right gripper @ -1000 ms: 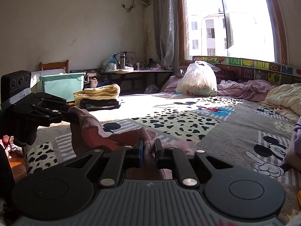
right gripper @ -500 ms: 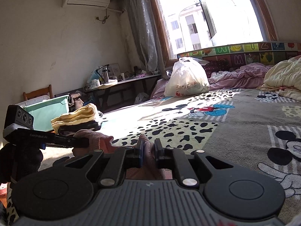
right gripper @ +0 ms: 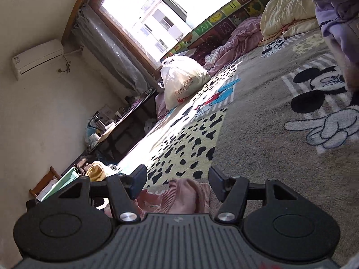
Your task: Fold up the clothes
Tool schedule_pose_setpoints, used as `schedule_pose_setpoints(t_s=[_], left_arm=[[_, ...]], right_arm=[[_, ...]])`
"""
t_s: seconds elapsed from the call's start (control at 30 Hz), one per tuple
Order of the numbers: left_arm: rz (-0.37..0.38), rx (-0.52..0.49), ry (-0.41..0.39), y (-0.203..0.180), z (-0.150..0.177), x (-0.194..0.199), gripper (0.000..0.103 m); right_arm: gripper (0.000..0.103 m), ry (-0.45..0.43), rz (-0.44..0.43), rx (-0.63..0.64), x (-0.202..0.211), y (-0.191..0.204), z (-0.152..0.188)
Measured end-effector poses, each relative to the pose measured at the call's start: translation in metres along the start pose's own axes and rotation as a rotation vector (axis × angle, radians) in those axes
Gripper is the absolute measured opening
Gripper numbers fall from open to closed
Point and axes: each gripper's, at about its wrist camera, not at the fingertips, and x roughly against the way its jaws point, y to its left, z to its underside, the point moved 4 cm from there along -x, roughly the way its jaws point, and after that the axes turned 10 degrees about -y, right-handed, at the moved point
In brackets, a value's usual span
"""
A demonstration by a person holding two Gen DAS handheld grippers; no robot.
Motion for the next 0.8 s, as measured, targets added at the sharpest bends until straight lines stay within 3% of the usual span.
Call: schedule_pose_setpoints(t_s=[0.1, 0.13, 0.17, 0.2, 0.27, 0.33, 0.4, 0.43, 0.5, 0.53, 0.6, 0.63, 0.67, 0.7, 0.8], left_arm=[[-0.087, -0.248, 0.005, -0.030, 0.013, -0.012, 0.059], [-0.104, -0.306, 0.011, -0.034, 0.019, -0.020, 0.050], [-0.120, -0.361, 0.018, -0.037, 0.026, -0.027, 0.023], [-0.108, -0.354, 0.022, -0.035, 0.028, -0.031, 0.017], [0.002, -0.130, 0.022, -0.012, 0.019, -0.035, 0.007], [0.199, 0.206, 0.024, 0.016, 0.005, -0.029, 0.006], [0.457, 0.543, 0.043, 0.042, 0.007, -0.028, 0.007], [0.477, 0.641, 0.068, 0.052, 0.013, -0.033, 0.006], [0.382, 0.708, 0.164, 0.071, 0.034, -0.050, 0.006], [0.302, 0.739, 0.196, 0.082, 0.044, -0.057, 0.008], [0.267, 0.753, 0.188, 0.089, 0.045, -0.055, 0.012], [0.257, 0.707, 0.159, 0.086, 0.038, -0.048, 0.029], [0.246, 0.657, 0.128, 0.082, 0.029, -0.041, 0.056], [0.244, 0.608, 0.098, 0.078, 0.021, -0.032, 0.065], [0.198, 0.488, 0.011, 0.071, 0.007, -0.017, 0.067]], right_arm=[[0.059, 0.034, -0.007, 0.032, -0.003, 0.008, 0.016], [0.054, 0.042, -0.016, 0.038, -0.006, 0.011, 0.020], [0.041, 0.051, -0.020, 0.058, -0.009, 0.015, 0.024], [0.036, 0.066, -0.016, 0.093, -0.013, 0.018, 0.029], [0.026, 0.083, -0.020, 0.129, -0.018, 0.021, 0.035], [0.020, 0.089, -0.033, 0.136, -0.019, 0.023, 0.039], [0.019, 0.066, -0.067, 0.097, -0.013, 0.021, 0.034], [0.018, 0.047, -0.106, 0.061, -0.008, 0.019, 0.030], [0.018, 0.043, -0.134, 0.012, -0.007, 0.014, 0.026], [0.018, 0.064, -0.135, -0.008, -0.010, 0.009, 0.027], [0.018, 0.085, -0.099, -0.024, -0.017, 0.002, 0.033], [0.018, 0.092, -0.086, -0.024, -0.019, 0.000, 0.034], [0.018, 0.087, -0.077, -0.019, -0.019, 0.001, 0.034], [0.018, 0.080, -0.075, -0.013, -0.018, 0.003, 0.032], [0.019, 0.061, -0.073, -0.003, -0.014, 0.006, 0.029]])
